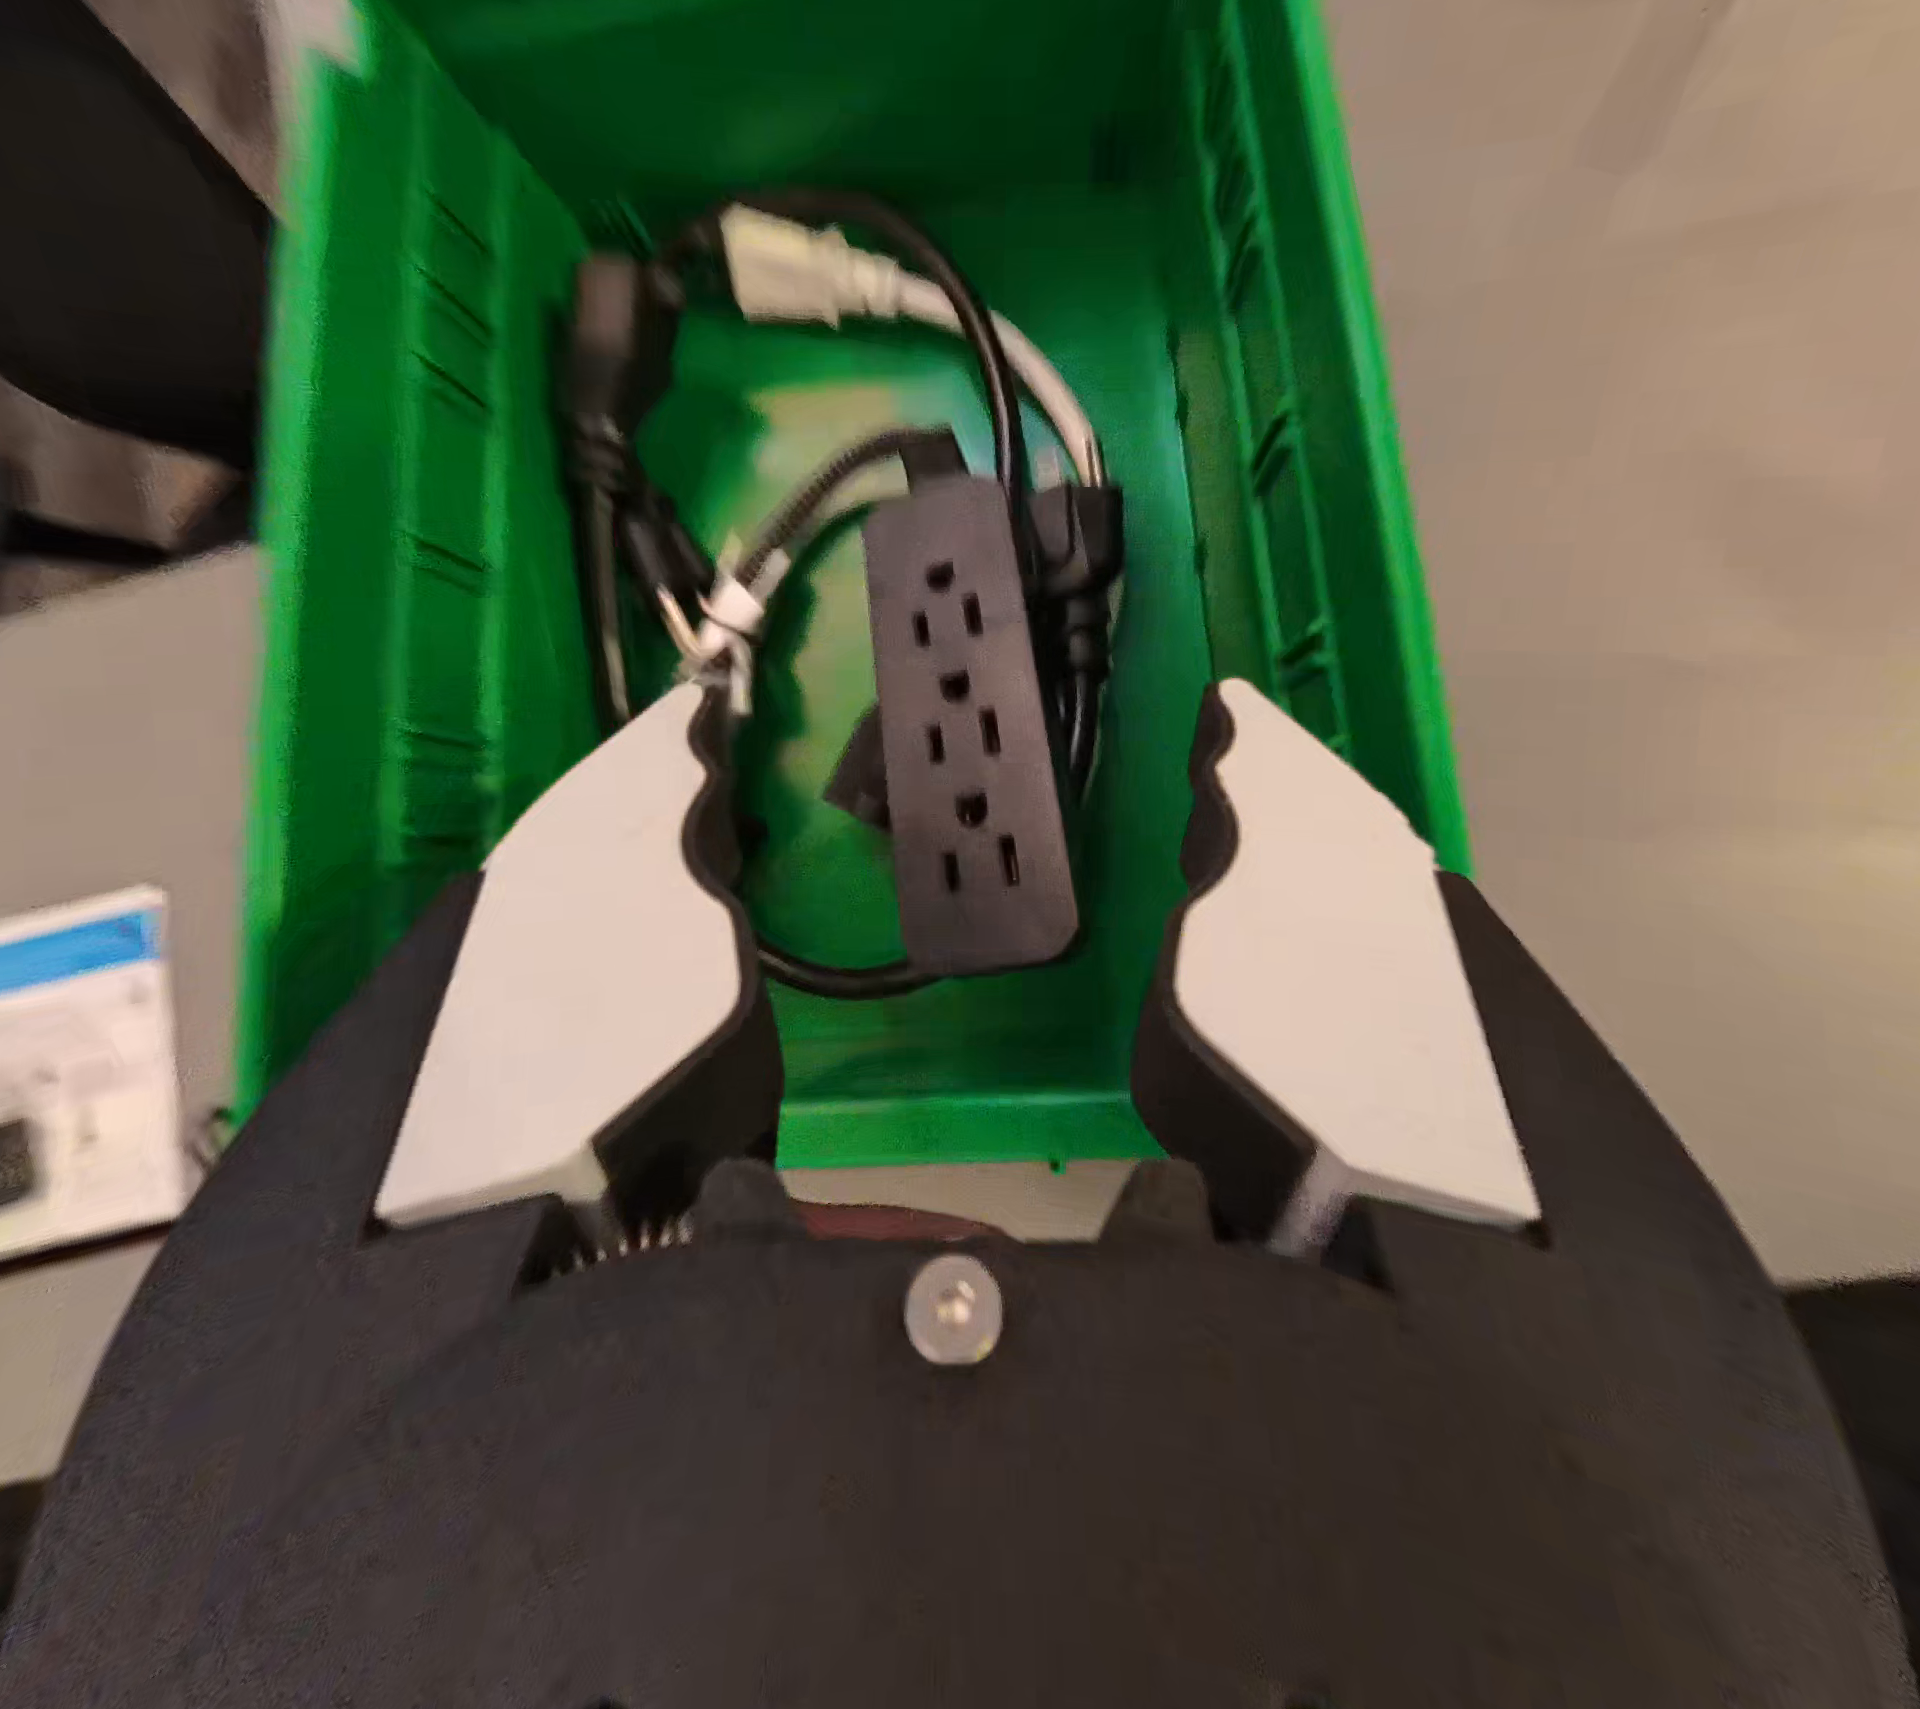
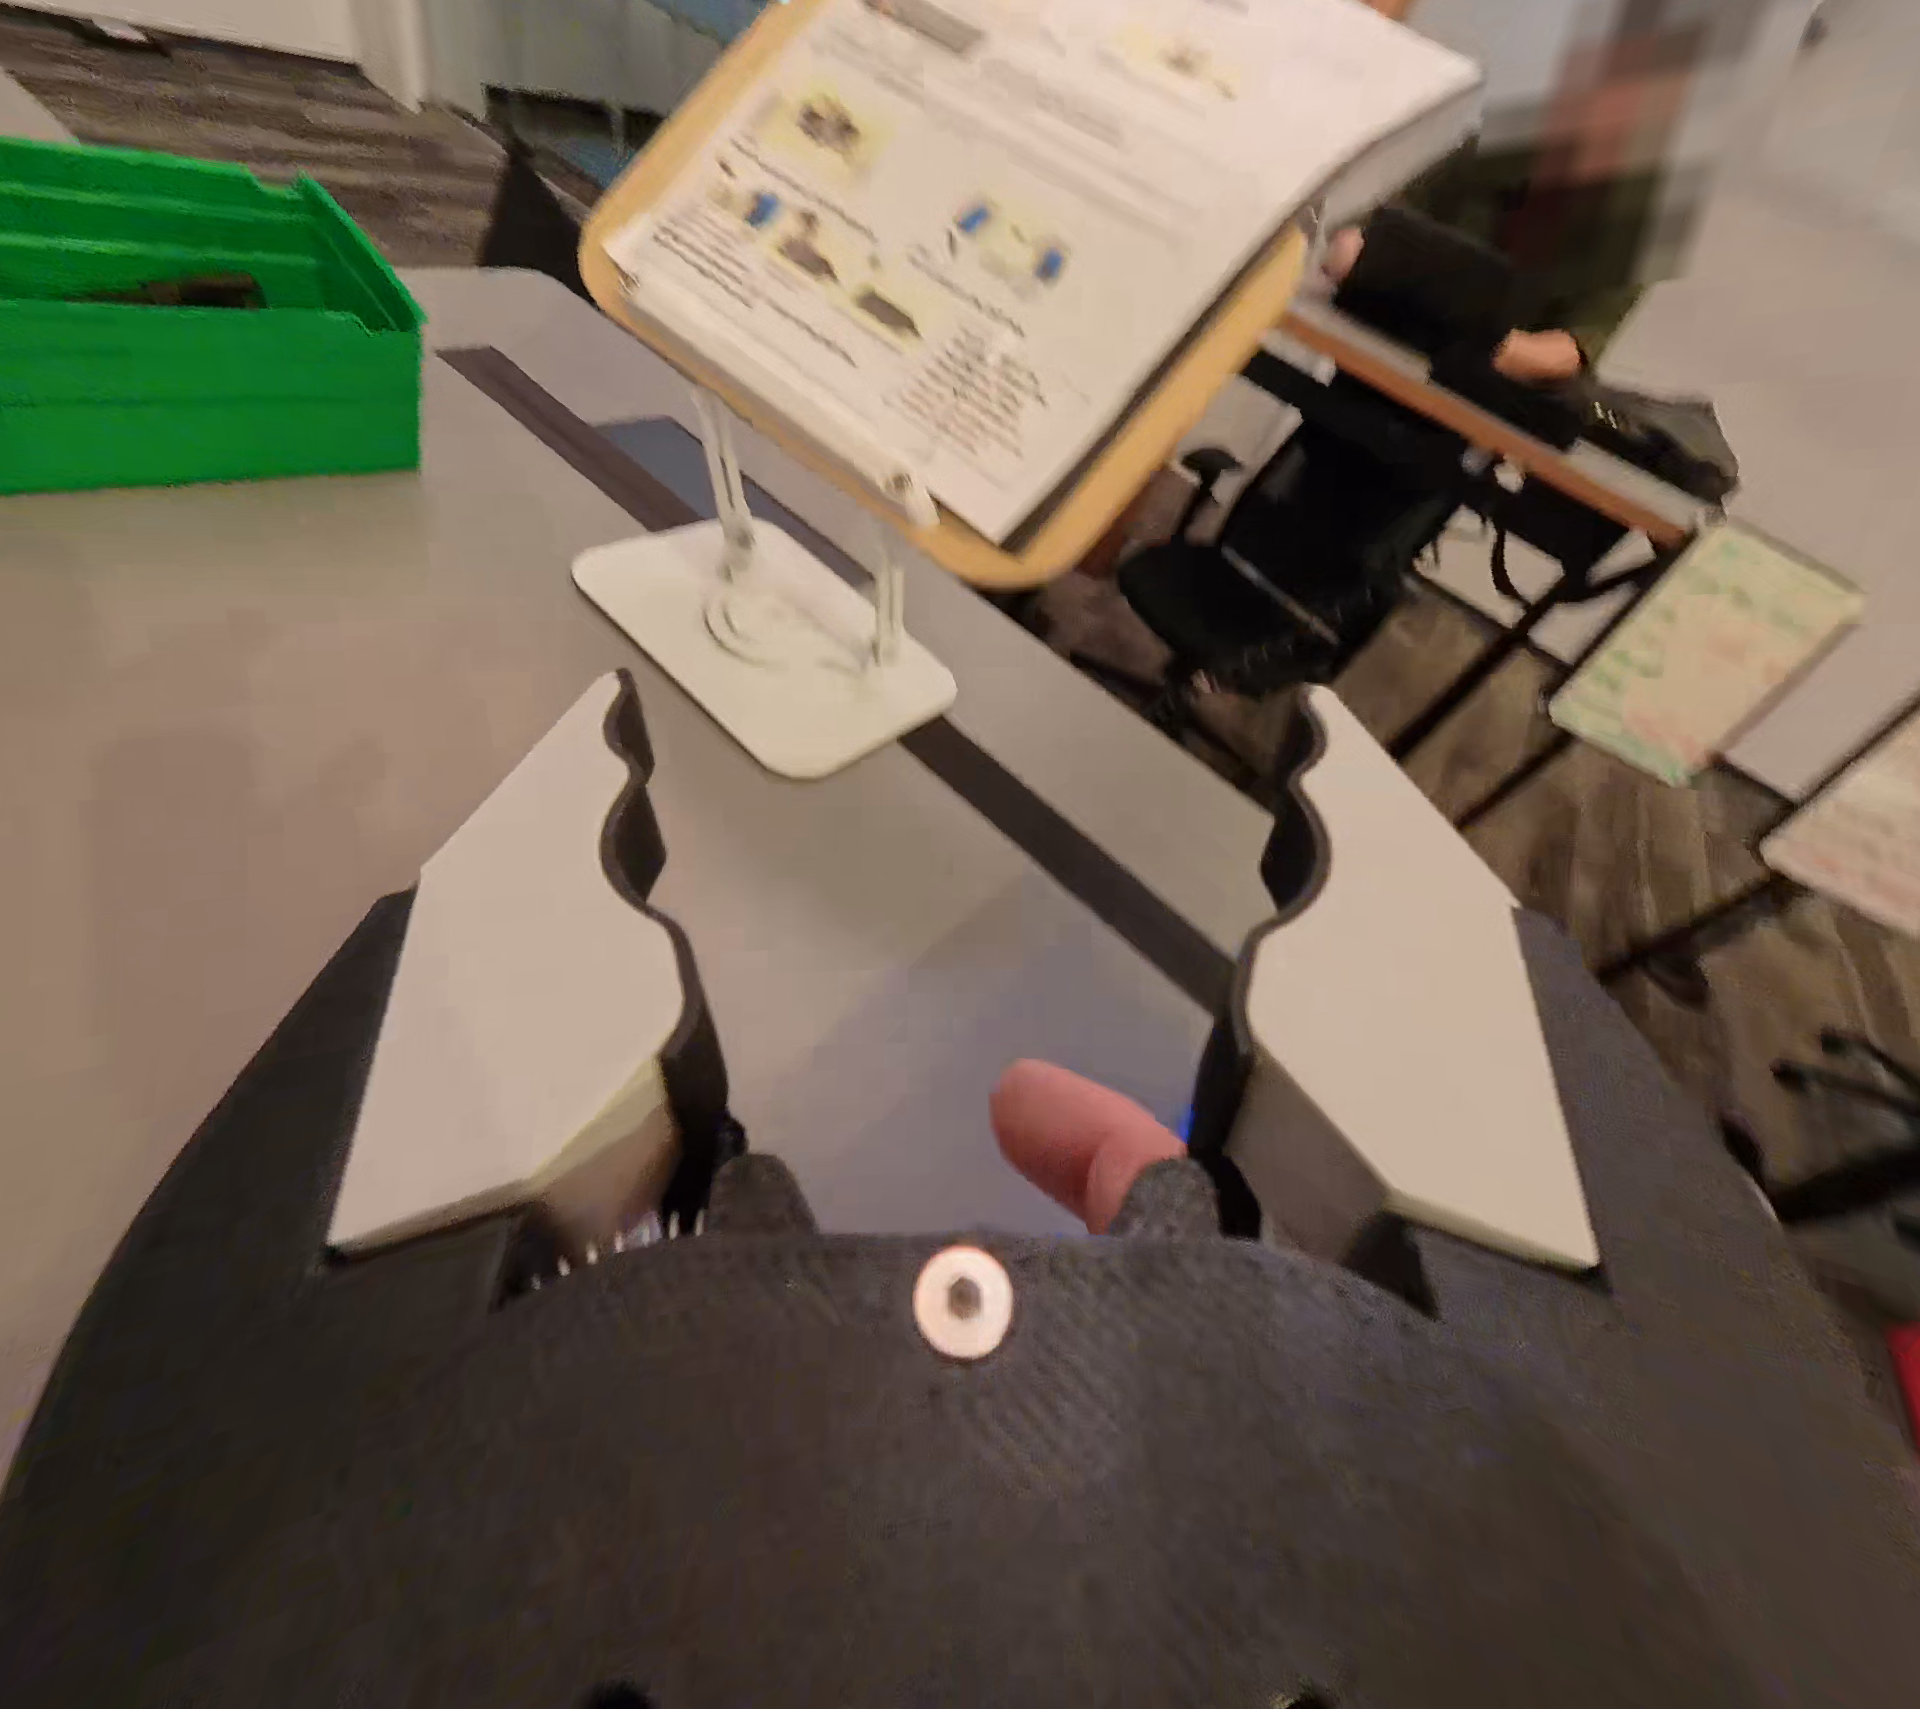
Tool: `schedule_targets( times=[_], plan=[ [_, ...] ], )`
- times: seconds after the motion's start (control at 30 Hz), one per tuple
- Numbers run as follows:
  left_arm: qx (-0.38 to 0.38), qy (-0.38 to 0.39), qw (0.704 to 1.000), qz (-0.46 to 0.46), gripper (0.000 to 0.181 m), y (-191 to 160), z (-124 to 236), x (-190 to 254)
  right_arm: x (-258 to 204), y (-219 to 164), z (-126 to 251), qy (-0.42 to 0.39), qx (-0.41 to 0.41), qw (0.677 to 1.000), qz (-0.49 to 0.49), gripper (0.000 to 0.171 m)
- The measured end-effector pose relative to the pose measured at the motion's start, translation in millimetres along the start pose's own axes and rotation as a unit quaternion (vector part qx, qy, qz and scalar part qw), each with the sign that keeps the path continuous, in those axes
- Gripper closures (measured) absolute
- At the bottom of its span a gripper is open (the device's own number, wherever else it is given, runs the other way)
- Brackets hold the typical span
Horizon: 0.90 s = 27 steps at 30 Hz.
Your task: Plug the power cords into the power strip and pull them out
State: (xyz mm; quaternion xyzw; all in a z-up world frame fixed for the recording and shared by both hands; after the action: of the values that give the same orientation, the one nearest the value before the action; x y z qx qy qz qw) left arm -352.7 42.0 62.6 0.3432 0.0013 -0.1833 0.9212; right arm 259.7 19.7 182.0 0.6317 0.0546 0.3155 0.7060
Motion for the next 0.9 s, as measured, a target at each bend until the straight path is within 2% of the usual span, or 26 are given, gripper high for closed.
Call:
schedule_targets(
  times=[0.1, 0.17, 0.23, 0.3, 0.37, 0.57, 0.7, 0.9],
  plan=[
    [-0.078, -0.043, 0.996, 0.025, 0.097, -12, -28, -6, -6, 12, -36, 0.047, 0.029, 0.998, -0.001, 0.064],
    [-0.105, -0.039, 0.993, 0.023, 0.099, -14, -40, -8, -10, 17, -55, 0.073, 0.041, 0.996, -0.008, 0.067],
    [-0.132, -0.054, 0.989, 0.026, 0.11, -14, -49, -8, -14, 17, -69, 0.092, 0.044, 0.995, -0.011, 0.068],
    [-0.131, -0.079, 0.988, 0.033, 0.13, -12, -55, -6, -17, 11, -78, 0.099, 0.047, 0.994, -0.008, 0.068],
    [-0.125, -0.074, 0.989, 0.034, 0.133, -11, -56, -6, -20, 1, -85, 0.109, 0.045, 0.993, -0.017, 0.072],
    [-0.058, -0.054, 0.996, 0.048, 0.136, -4, -42, -12, -29, -21, -101, 0.134, 0.015, 0.991, -0.01, 0.074],
    [0.014, -0.034, 0.998, 0.057, 0.136, 12, -20, -17, -34, -26, -105, 0.141, 0.013, 0.99, -0.006, 0.076],
    [0.111, 0.01, 0.994, 0.006, 0.136, 45, 27, -11, -42, -29, -107, 0.157, 0.014, 0.987, 0.001, 0.074]
  ],
)
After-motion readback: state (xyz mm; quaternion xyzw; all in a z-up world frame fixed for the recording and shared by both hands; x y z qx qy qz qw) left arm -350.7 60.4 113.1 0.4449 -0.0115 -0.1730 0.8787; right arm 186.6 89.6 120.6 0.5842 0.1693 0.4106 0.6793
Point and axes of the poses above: each gripper's, where its closed fingertips meet, z back along the fingers, y out of its top, x = y × z across the jaws, the point moved 8 cm from there along z, back along the fingers, and after that the axes turned 1 degree about -x, right-handed, at the moved point
